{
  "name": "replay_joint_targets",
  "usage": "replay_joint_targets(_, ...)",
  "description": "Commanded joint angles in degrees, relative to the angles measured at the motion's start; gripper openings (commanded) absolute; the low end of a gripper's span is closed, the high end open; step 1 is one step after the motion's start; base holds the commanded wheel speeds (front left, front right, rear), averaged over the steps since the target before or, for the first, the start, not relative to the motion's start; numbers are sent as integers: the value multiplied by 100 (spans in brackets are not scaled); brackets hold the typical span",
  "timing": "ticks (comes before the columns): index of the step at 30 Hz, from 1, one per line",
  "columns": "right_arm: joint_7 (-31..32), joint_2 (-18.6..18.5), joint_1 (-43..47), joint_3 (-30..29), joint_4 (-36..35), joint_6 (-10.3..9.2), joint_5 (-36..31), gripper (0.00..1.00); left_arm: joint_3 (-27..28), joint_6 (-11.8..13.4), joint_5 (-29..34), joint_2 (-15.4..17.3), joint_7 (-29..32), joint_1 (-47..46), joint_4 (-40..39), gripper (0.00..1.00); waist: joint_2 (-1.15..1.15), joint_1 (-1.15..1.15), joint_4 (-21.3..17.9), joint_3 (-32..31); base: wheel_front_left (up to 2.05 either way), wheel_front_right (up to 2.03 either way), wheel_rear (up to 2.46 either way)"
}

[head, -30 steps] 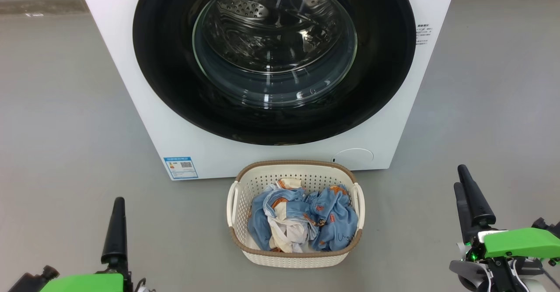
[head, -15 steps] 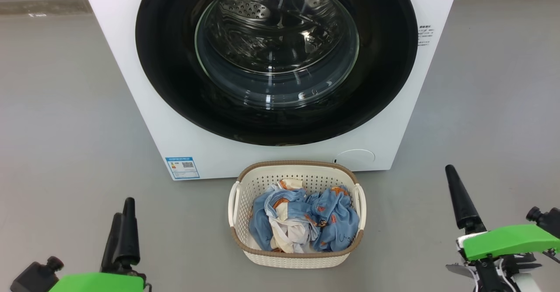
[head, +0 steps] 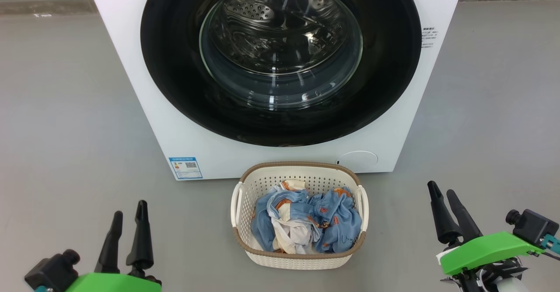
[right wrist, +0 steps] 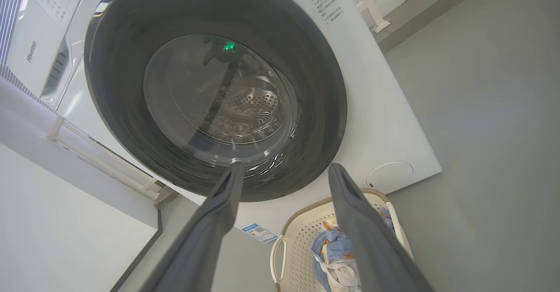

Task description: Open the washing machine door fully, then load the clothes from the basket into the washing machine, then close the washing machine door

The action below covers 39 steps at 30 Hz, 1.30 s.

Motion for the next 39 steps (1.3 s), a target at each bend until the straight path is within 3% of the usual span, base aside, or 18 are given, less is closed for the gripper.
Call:
replay_joint_targets(1,-76,-71,-312,107,-113,35,-225,100,121,-24,204,82,-82,-285,-133,100,0,0,8,-3,0,0,0)
replay_joint_targets(15,-330,-62,-403,225,-185,40,-1474,100,56,-30,1006,13,-334,-310,-150,100,0,0,113,-40,0,0,0)
replay_joint_targets(39,-721,-65,-539,403,66,49,-2906,100,-123,-38,2153,158,-721,-342,-102,100,0,0,216,-79,0,0,0)
